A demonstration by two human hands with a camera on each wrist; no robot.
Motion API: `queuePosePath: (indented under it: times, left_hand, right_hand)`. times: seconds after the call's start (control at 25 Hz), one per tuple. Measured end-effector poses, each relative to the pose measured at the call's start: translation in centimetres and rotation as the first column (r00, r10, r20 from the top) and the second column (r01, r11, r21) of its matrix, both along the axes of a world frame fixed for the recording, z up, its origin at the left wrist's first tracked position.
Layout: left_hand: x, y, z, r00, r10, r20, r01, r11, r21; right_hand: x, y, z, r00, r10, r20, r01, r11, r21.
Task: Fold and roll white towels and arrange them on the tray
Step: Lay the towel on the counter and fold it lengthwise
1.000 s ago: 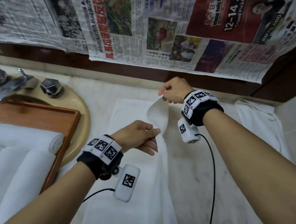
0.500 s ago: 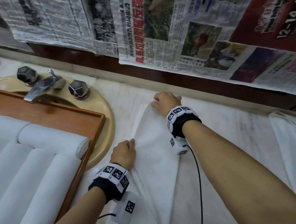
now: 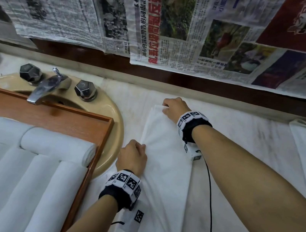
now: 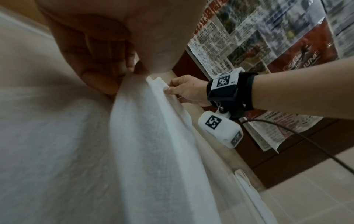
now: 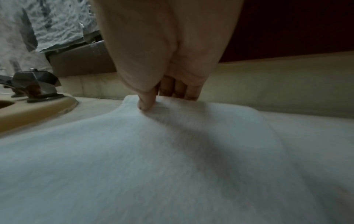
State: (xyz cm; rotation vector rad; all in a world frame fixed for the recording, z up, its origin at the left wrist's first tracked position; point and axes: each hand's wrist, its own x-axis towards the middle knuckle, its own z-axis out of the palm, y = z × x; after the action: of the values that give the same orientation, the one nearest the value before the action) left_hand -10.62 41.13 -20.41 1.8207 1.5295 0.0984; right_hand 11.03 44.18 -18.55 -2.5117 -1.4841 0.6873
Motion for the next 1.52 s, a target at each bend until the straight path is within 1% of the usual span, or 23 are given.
queuePosePath:
  times: [0.2,0.52,0.64,0.68,0.72,0.76,0.8,0.84,0.88,0.92,0.96,1.0,1.04,1.12,1.16,1.2,1.24,1.28,1.32,1.36,1.44,1.48,1.52]
  left_hand:
    - [-0.3,-0.3,0.0,0.998,0.054,0.043,-0.053,0.998,-0.027]
    - [-0.3,0.1,-0.5,0.996,0.07,-0.056,-0.072,0.997,-0.04]
    - [-0.1,0.4,-0.6,0.992,0.073,-0.104,-0.079,0.996,-0.051]
    - [-0.2,0.4,-0.6,0.991,0.07,-0.11,-0.076,0.996,-0.055]
    - [-0.2,0.5,-0.5,0.992,0.068,-0.11,-0.074,0.996,-0.054]
    - [-0.2,0.5,-0.5,0.992,0.071,-0.106,-0.077,0.996,-0.051]
    - [-0.1,0.5,-0.5,0.992,0.081,-0.099,-0.086,0.995,-0.045]
    - [-0.1,0.6,-0.5,0.991,0.09,-0.095,-0.093,0.995,-0.035]
    - [0.0,0.6,-0.4,0.991,0.092,-0.098,-0.094,0.995,-0.025]
    - [0.2,0.6,-0.3,0.99,0.091,-0.105,-0.093,0.995,-0.018]
    - [0.3,0.7,-0.2,0.99,0.088,-0.114,-0.091,0.996,-0.016]
    - [0.3,0.8,-0.1,0.989,0.087,-0.122,-0.09,0.996,-0.02]
    - [0.3,0.9,0.0,0.987,0.088,-0.131,-0.091,0.996,-0.023]
    - [0.4,1.0,0.0,0.985,0.084,-0.15,-0.09,0.995,-0.033]
    - [0.4,1.1,0.0,0.984,0.084,-0.16,-0.09,0.995,-0.032]
    - [0.6,1.0,0.0,0.982,0.084,-0.172,-0.09,0.996,-0.028]
    - [0.7,1.0,-0.1,0.979,0.08,-0.189,-0.085,0.996,-0.02]
    - [0.9,0.9,-0.1,0.976,0.082,-0.203,-0.086,0.996,-0.008]
    - [0.9,1.0,-0.1,0.973,0.081,-0.215,-0.083,0.997,-0.002]
    - [0.9,1.1,-0.1,0.973,0.073,-0.221,-0.075,0.997,-0.004]
    - [0.7,1.1,-0.3,0.977,0.059,-0.205,-0.064,0.998,-0.019]
    - [0.5,1.1,-0.1,0.979,0.041,-0.201,-0.046,0.999,-0.018]
    - [0.5,1.1,0.1,0.978,0.006,-0.209,-0.01,1.0,-0.016]
  right_hand:
    - [0.1,0.2,0.2,1.0,0.001,0.0,-0.001,1.0,0.009]
    - [-0.9,1.1,-1.1,0.986,0.073,0.151,-0.062,0.995,-0.077]
    - [-2.2,-0.3,-1.4,0.969,0.069,0.239,-0.058,0.997,-0.051]
    - [-3.0,-1.5,-1.6,0.964,0.097,0.247,-0.099,0.995,-0.005]
    - [-3.8,-3.1,-1.9,0.953,0.196,0.231,-0.211,0.977,0.041]
    - [-4.8,-5.0,-2.2,0.911,0.363,0.194,-0.379,0.924,0.05]
    - [-5.1,-6.8,-2.4,0.835,0.526,0.162,-0.534,0.846,0.009]
    - [-4.6,-7.8,-2.7,0.776,0.615,0.143,-0.613,0.788,-0.059]
    - [-3.6,-8.2,-3.2,0.776,0.616,0.134,-0.601,0.788,-0.135]
    - [-2.3,-8.0,-3.4,0.844,0.515,0.148,-0.484,0.851,-0.202]
    - [-1.2,-7.6,-3.1,0.915,0.358,0.186,-0.314,0.922,-0.229]
    - [-0.6,-7.3,-2.8,0.942,0.259,0.212,-0.209,0.95,-0.233]
    - [-0.7,-7.1,-2.7,0.932,0.291,0.217,-0.248,0.947,-0.204]
    - [-2.2,-8.2,-2.8,0.832,0.53,0.166,-0.509,0.847,-0.155]
    - [-2.6,-8.8,-3.0,0.799,0.586,0.133,-0.565,0.808,-0.168]
    - [-2.5,-9.5,-3.3,0.839,0.53,0.122,-0.503,0.841,-0.201]
    - [-2.3,-9.9,-3.4,0.922,0.355,0.152,-0.318,0.922,-0.221]
    - [-2.2,-10.5,-3.1,0.966,0.173,0.193,-0.13,0.967,-0.22]
    - [-2.7,-11.3,-2.9,0.975,0.097,0.199,-0.058,0.98,-0.191]
    - [-3.6,-12.4,-2.6,0.968,0.174,0.183,-0.145,0.976,-0.161]
    - [-5.6,-15.4,-2.9,0.896,0.427,0.12,-0.405,0.899,-0.168]
    - [-5.9,-16.6,-2.8,0.894,0.437,0.102,-0.412,0.889,-0.201]
    - [-5.9,-17.4,-2.3,0.94,0.328,0.093,-0.3,0.925,-0.235]
